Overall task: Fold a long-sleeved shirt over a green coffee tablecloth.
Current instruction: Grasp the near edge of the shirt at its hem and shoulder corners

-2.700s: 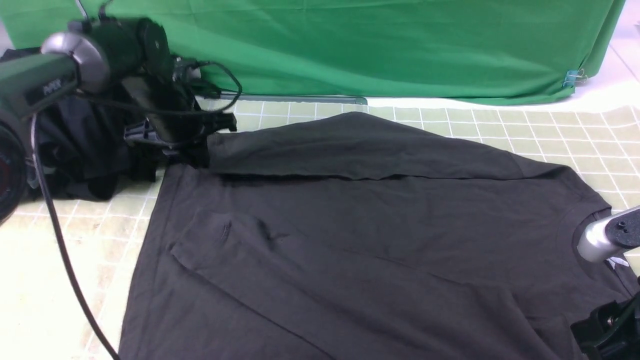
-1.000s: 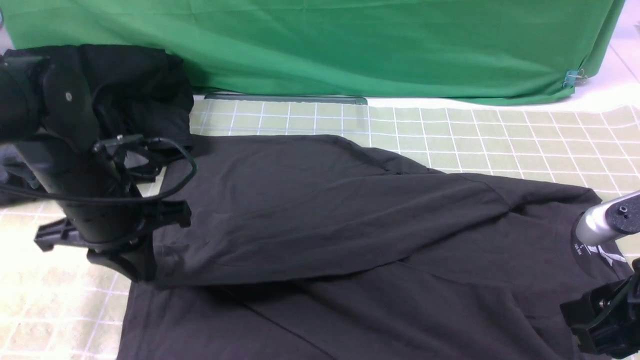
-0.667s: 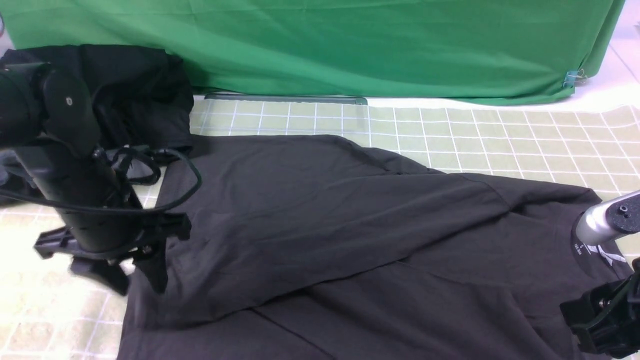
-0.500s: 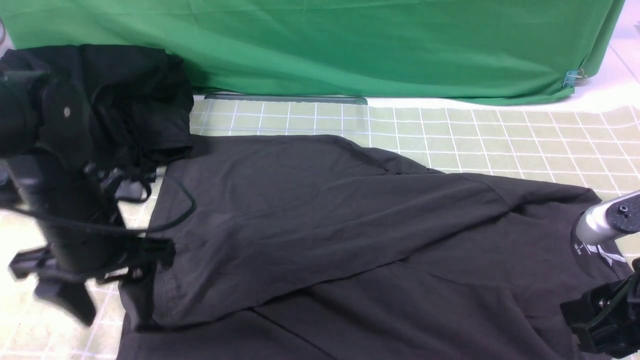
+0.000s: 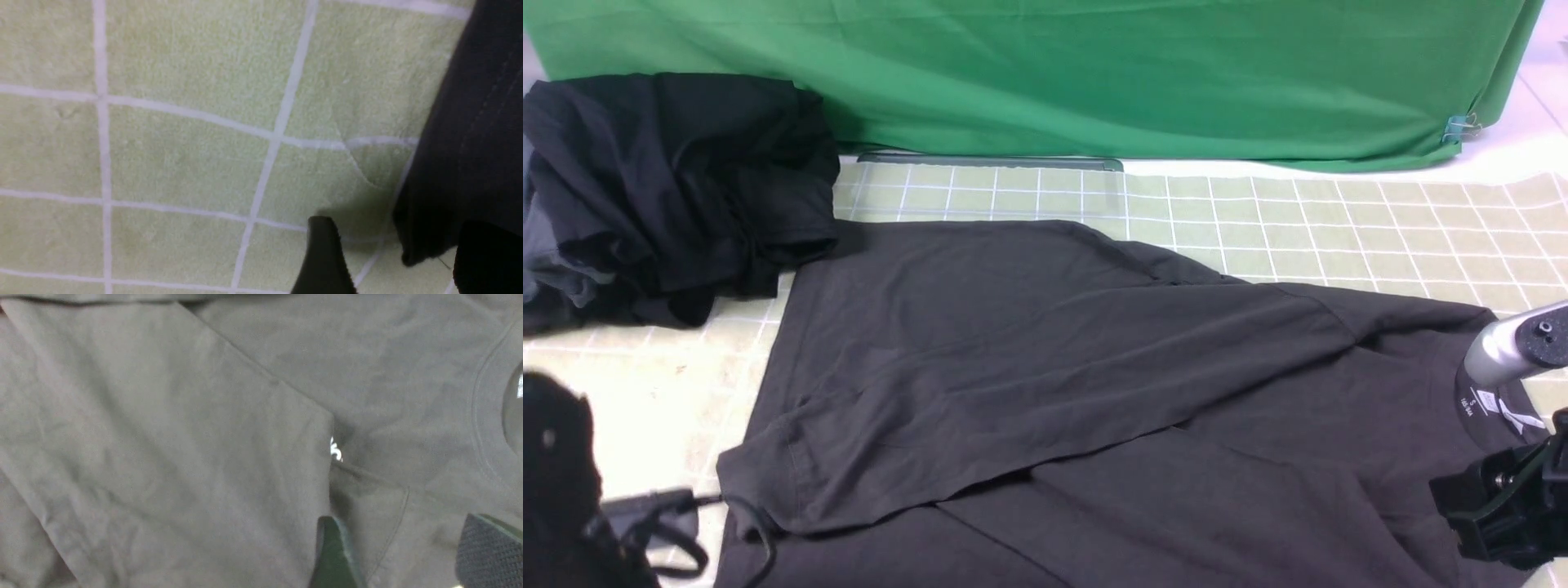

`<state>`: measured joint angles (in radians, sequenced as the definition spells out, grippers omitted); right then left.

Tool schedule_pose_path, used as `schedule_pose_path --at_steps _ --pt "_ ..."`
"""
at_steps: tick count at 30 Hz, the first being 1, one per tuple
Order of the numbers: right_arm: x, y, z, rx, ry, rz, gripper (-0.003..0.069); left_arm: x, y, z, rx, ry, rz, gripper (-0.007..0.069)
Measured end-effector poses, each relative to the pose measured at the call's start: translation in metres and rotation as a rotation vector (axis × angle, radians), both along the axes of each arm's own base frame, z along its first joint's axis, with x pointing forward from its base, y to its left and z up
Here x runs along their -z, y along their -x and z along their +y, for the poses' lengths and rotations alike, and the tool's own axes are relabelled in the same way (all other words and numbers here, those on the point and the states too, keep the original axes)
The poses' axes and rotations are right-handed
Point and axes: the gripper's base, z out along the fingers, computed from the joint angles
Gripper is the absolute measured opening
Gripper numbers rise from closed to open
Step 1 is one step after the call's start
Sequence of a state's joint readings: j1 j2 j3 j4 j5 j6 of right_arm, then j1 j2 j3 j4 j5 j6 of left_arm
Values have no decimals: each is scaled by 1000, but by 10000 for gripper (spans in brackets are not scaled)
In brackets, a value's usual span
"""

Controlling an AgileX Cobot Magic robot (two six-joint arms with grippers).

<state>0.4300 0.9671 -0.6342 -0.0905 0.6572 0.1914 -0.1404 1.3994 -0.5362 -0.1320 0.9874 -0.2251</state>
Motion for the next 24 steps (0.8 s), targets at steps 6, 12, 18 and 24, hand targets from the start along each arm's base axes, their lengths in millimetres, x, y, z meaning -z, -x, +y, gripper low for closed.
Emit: schedule_pose_path --at_steps 6,12,18,24 --pt "-1 -1 0 0 -6 -11 388 3 2 0 4 3 -1 402" --pt "-1 -1 0 3 -9 -11 388 3 3 -2 26 29 -1 371" --pt "-1 -1 0 9 -14 -9 388 3 3 -2 27 33 -2 336" --pt "-1 -1 1 16 -23 -15 388 4 2 -14 113 23 -53 330"
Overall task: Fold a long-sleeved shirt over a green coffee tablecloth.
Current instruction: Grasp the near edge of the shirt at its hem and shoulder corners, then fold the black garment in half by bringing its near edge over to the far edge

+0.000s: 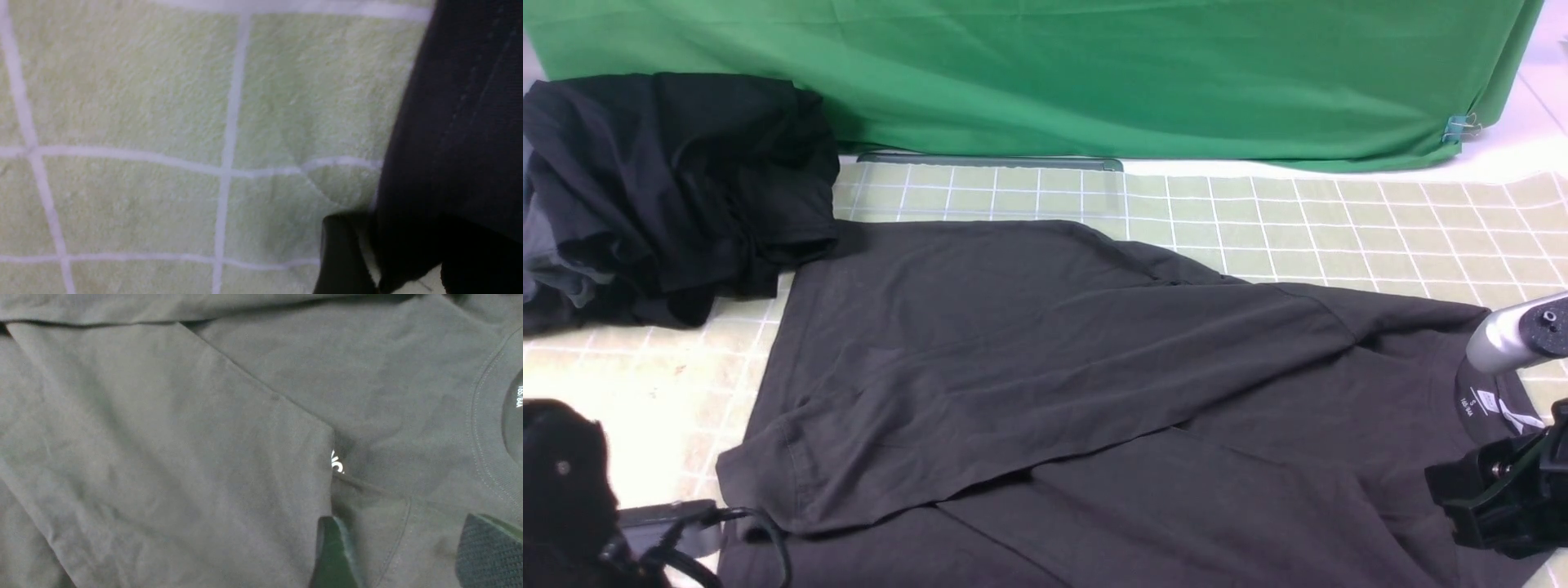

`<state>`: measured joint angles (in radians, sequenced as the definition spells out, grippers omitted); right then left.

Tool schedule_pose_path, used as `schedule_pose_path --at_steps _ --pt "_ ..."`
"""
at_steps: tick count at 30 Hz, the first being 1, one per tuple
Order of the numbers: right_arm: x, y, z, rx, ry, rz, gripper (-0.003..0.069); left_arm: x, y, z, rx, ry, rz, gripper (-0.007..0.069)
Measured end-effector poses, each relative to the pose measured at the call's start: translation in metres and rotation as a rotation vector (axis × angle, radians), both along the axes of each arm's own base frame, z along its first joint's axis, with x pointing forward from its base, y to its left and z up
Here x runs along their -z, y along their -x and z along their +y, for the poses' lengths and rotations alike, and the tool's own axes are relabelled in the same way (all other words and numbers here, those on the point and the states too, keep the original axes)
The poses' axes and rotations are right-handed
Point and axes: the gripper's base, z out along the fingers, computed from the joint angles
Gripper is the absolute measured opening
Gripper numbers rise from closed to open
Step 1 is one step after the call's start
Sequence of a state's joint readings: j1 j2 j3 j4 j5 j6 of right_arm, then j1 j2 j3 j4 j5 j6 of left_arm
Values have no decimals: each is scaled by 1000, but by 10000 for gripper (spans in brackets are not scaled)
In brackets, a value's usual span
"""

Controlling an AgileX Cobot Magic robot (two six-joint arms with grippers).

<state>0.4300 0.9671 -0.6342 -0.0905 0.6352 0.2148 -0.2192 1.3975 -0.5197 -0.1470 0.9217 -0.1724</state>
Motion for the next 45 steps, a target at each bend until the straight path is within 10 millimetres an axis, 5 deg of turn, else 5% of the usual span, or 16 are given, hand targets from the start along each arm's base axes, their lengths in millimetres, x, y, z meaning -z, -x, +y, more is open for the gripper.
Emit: schedule_pose_path --at_steps 6,9,12,18,22,26,32,35,36,38,40,45 --pt "0 0 0 0 -1 -2 388 0 2 -10 42 -49 -32 295" --pt "0 1 0 2 -3 8 388 0 2 -10 50 -53 -34 214" --pt "2 5 5 -73 -7 48 388 -3 0 -9 88 -71 -45 41" --pt "12 25 30 -339 -40 211 392 -28 -2 -6 128 -95 -83 13" --pt "31 36 53 -495 25 349 464 -48 5 -2 133 -86 -169 14" --pt "56 37 72 -531 98 407 558 -58 11 -1 121 -63 -211 14" --pt "92 30 91 -525 199 469 564 -62 14 -2 112 -47 -229 14" --pt "104 25 95 -512 220 479 495 -62 14 -2 107 -40 -227 14" --pt "108 24 96 -513 230 481 431 -62 14 -3 105 -34 -224 14" --pt "111 22 96 -519 254 473 185 -64 17 -4 104 -13 -212 14" --pt "111 22 95 -520 263 475 85 -66 20 -4 98 2 -217 14" --pt "100 32 90 -526 274 516 34 -82 40 0 100 24 -237 14"
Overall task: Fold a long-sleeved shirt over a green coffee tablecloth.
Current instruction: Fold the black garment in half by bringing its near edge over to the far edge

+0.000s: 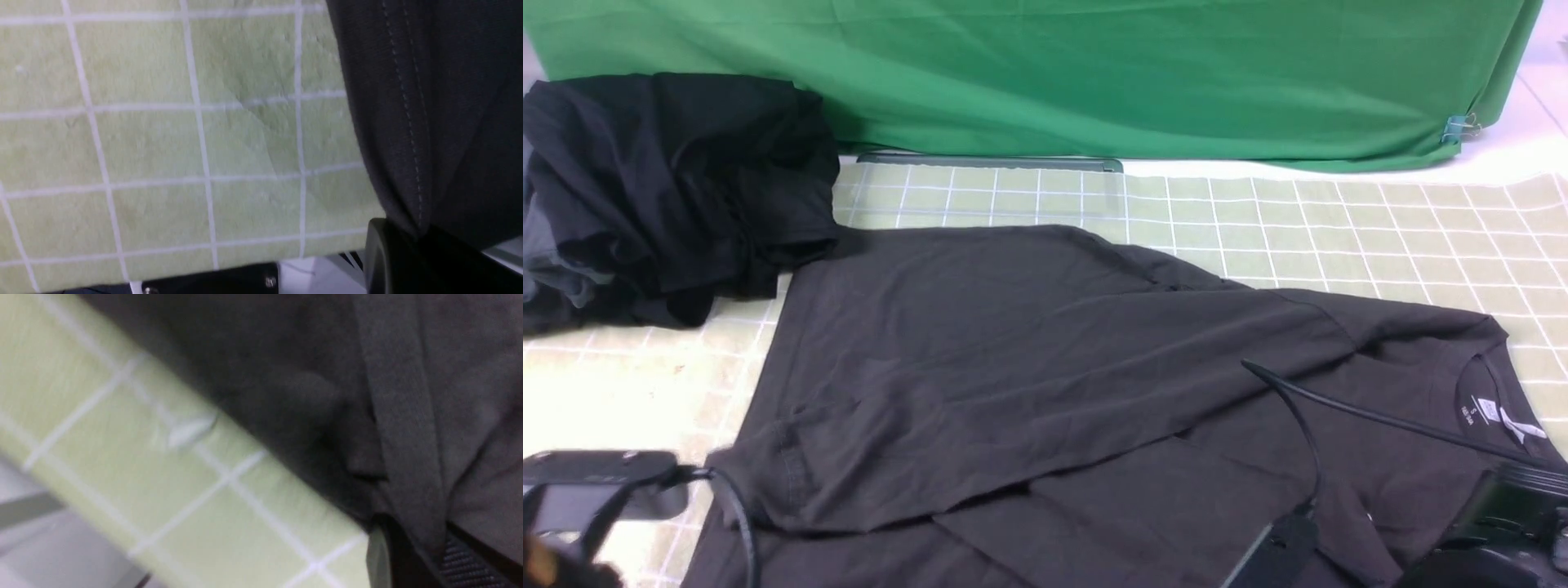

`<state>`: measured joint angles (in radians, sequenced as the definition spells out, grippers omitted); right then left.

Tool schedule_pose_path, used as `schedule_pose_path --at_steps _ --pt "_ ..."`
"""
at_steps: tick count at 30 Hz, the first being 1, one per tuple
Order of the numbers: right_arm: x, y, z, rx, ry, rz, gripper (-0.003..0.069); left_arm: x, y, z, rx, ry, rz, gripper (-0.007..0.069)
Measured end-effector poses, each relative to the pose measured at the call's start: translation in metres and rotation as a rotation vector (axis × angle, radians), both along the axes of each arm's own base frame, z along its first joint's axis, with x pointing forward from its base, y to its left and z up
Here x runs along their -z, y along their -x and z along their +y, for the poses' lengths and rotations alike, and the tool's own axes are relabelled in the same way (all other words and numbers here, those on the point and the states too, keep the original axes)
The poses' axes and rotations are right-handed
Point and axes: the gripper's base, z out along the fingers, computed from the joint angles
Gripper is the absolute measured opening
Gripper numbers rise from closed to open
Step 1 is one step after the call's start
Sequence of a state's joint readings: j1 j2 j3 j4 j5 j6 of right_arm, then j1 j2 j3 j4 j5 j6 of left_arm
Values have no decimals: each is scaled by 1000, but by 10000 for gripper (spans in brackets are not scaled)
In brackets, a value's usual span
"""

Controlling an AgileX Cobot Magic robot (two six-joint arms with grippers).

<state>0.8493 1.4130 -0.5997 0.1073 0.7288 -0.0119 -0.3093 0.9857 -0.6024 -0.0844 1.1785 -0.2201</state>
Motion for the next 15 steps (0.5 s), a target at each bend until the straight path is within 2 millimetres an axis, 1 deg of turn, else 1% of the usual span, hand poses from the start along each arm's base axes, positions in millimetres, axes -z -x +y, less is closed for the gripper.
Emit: schedule_pose_path --at_steps 1,2,4,6,7,8,9,11,13,15 --pt "-7 6 -1 -9 0 6 33 -5 6 2 0 12 -28 14" --pt "-8 7 -2 -2 -2 7 33 -6 7 2 0 15 -31 14" --pt "-19 17 -4 -9 -14 8 33 -14 13 3 -12 41 -72 14" --pt "-33 29 -10 -22 -29 6 33 -31 18 4 -41 79 -155 14" --pt "-36 30 -11 -22 -36 2 33 -37 18 4 -49 84 -178 14" --pt "-45 32 -13 -19 -55 -17 33 -48 17 6 -71 81 -223 14" --pt "-47 31 -14 -18 -56 -22 33 -51 16 6 -74 82 -235 14" --pt "-61 25 -15 8 -75 -68 33 -67 7 8 -85 51 -289 14" --pt "-74 14 -16 29 -78 -119 33 -79 -4 8 -94 22 -322 14" --pt "-86 0 -18 53 -84 -177 33 -85 -17 7 -101 -11 -337 14"
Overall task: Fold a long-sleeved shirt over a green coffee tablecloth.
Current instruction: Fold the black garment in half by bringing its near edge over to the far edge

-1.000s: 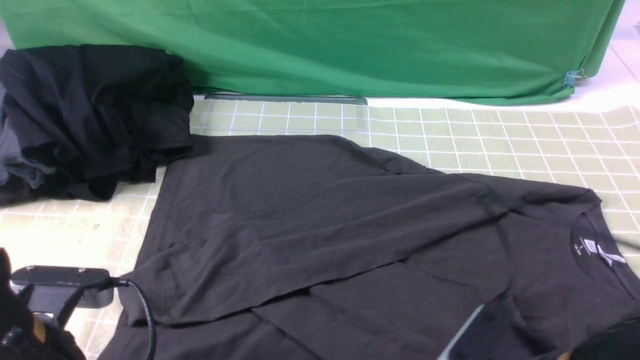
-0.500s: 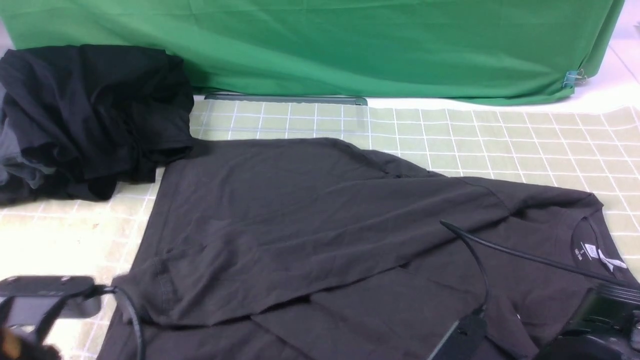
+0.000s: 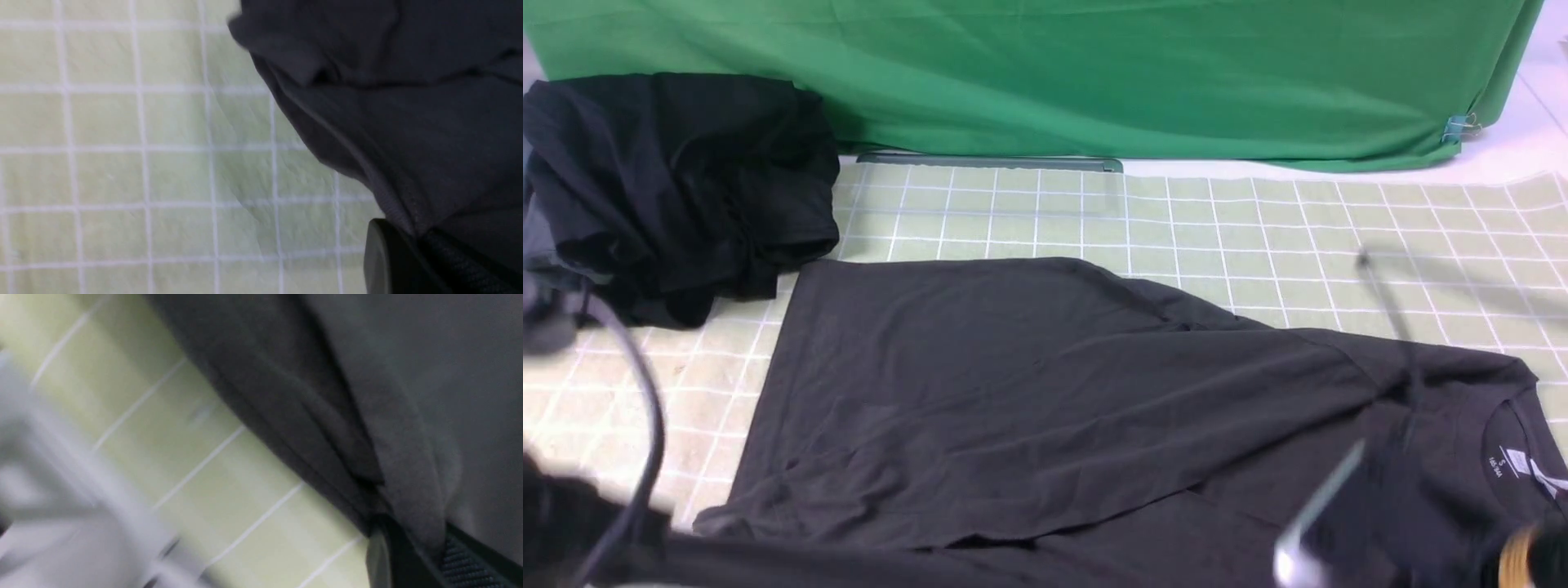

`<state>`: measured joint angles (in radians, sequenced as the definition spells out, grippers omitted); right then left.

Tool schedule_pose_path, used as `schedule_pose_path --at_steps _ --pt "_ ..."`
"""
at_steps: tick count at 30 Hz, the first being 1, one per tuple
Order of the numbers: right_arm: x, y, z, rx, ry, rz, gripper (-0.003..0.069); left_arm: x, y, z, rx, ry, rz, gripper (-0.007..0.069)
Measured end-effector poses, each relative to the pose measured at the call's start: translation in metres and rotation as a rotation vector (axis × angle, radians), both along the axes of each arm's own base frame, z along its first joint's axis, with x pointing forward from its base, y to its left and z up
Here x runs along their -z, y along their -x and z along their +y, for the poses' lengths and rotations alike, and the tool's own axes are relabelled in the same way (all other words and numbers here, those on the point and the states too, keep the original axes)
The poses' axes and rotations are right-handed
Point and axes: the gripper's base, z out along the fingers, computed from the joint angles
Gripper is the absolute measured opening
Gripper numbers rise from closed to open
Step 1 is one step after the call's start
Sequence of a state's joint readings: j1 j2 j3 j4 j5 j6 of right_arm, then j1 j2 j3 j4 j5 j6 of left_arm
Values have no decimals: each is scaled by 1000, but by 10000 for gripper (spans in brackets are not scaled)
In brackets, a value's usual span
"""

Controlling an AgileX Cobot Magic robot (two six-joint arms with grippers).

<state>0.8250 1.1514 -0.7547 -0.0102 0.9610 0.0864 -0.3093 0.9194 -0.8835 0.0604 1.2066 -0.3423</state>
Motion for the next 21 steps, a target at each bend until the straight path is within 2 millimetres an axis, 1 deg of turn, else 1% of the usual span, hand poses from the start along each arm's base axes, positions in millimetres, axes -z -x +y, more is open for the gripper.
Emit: schedule_pose_path --at_steps 1,2,3,4,5,6,10,11,12,15,16,17,18,19,20,21 --pt "-6 -7 -1 15 -4 -26 33 -1 -7 -1 -5 -18 2 14" --pt "-18 -24 -3 40 -11 -76 33 -6 -25 -3 -19 -43 -16 14" --pt "-21 -28 -4 45 -14 -88 33 -4 -28 -4 -21 -48 -12 14" --pt "-24 -35 -5 51 -15 -102 33 -5 -40 -6 -22 -61 -13 14" --pt "-33 -53 -6 64 -20 -142 33 -5 -59 -9 -31 -77 -17 14" --pt "-37 -66 -7 73 -22 -166 33 -5 -73 -10 -41 -81 -18 14" --pt "-47 -114 -5 113 -27 -229 33 -2 -126 -5 -81 -67 1 14" --pt "-44 -126 -3 118 -18 -224 33 0 -142 -2 -90 -56 7 14" --pt "-45 -137 -1 120 -17 -233 33 2 -157 2 -97 -44 15 14" --pt "-32 -176 9 128 3 -224 33 11 -202 11 -114 -14 31 14" --pt "-31 -178 9 128 5 -224 33 12 -205 11 -116 -12 32 14" --pt "-29 -189 13 127 5 -233 33 15 -216 13 -121 -9 35 14" --pt "-18 -209 19 132 13 -227 33 25 -241 15 -119 -13 40 14" --pt "-19 -212 19 134 12 -233 33 26 -244 15 -119 -14 41 14" --pt "-10 -230 23 142 16 -231 33 34 -260 16 -120 -16 46 14" --pt "-2 -237 25 145 22 -222 33 35 -269 17 -122 -18 40 14"
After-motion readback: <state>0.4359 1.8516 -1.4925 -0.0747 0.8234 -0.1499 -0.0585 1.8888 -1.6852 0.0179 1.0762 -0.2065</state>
